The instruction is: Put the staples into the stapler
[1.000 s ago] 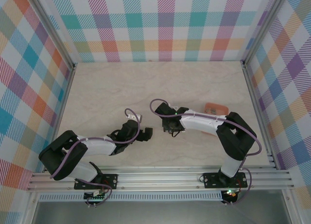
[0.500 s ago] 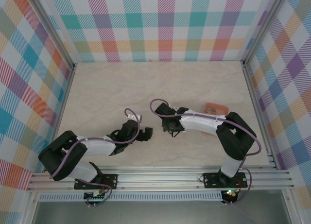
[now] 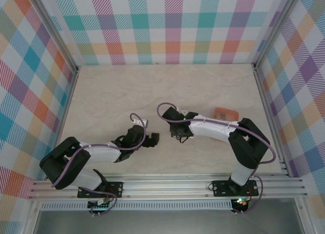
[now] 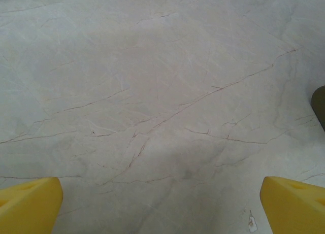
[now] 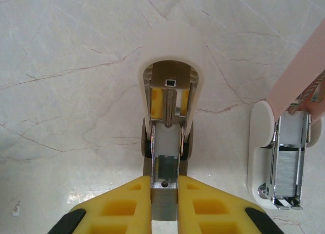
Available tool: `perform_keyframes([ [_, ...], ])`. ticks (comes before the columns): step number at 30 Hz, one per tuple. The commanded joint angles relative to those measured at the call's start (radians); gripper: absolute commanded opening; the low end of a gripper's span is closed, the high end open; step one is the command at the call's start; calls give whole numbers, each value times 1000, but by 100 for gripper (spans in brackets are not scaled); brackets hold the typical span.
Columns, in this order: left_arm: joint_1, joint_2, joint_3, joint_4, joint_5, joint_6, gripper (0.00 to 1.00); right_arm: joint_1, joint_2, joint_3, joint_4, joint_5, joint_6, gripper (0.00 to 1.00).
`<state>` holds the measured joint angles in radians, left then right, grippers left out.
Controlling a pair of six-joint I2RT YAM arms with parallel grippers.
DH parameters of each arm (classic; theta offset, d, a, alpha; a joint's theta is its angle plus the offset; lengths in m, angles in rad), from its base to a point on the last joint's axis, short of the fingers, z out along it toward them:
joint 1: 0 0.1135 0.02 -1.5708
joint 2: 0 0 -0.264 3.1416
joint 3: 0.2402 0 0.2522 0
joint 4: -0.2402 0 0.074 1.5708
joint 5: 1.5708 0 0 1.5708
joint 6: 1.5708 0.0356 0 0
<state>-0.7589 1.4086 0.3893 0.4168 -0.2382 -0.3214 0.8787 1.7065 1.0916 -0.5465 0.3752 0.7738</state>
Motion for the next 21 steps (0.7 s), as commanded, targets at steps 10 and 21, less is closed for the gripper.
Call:
perform_keyframes([
  [10,-15,-24,-1,-23,-22,15,100,8,11,-15,-17,8,4,16],
  [21,-15,-32,-4,-27,-28,15,100,8,26,-16,-11,0,3,16],
])
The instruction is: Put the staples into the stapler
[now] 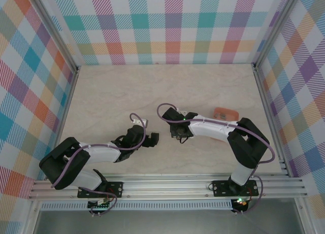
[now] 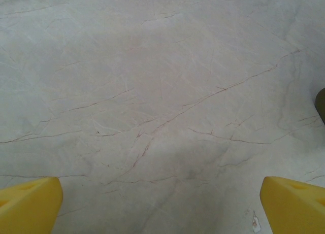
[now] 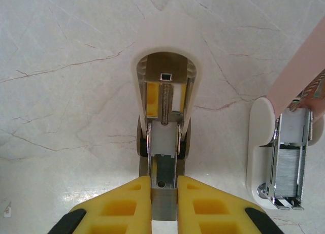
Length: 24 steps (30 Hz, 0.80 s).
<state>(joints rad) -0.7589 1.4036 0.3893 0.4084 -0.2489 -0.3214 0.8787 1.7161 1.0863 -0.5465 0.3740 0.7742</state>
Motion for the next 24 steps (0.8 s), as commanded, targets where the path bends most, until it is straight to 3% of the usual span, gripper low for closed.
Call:
perform_keyframes([
  [1,-14,-26,-4,-20,-18,15,100,9,18,-11,-9,-1,4,16],
  [24,-16,-32,-6,-26,-21,18,100,11,-8,8,-19,15,-12,16],
])
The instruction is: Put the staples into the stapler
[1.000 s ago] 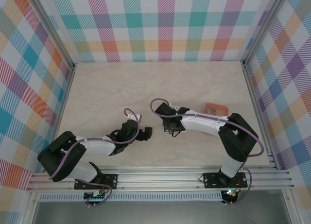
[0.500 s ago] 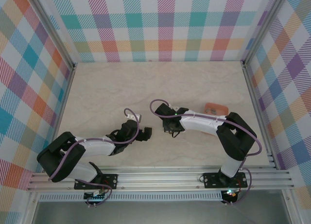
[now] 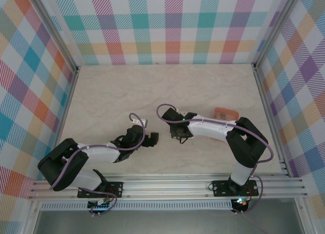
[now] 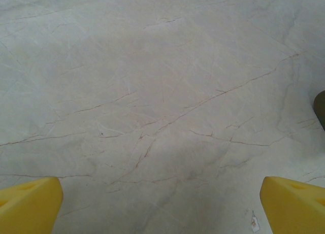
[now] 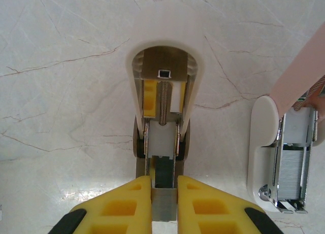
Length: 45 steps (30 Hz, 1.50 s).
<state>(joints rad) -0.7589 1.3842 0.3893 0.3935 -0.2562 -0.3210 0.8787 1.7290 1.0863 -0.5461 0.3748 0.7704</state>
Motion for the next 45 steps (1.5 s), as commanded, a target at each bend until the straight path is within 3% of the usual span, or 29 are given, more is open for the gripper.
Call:
perform_keyframes([
  [1,-16,-13,-6,-13,-12,18,100,12,-22,9,-19,15,-9,16],
  [45,-15,-8,1,-8,-9,24,100,16,-13,27,-5,16,-23,16],
])
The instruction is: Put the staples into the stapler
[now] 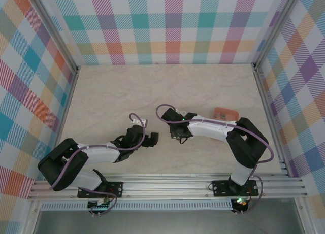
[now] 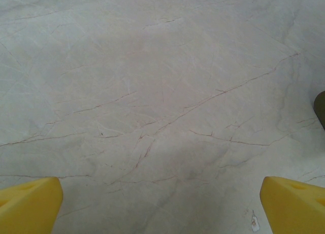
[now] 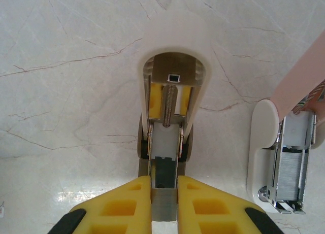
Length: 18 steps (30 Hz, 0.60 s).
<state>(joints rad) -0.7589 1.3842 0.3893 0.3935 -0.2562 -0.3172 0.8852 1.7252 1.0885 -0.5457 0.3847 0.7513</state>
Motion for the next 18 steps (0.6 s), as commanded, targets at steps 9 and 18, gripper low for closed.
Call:
perform_keyframes([
  [9,-16,0,8,-10,-8,22,100,10,23,25,-2,-7,3,16],
  [18,-15,-3,5,-15,-11,23,100,10,38,19,4,-12,6,16],
])
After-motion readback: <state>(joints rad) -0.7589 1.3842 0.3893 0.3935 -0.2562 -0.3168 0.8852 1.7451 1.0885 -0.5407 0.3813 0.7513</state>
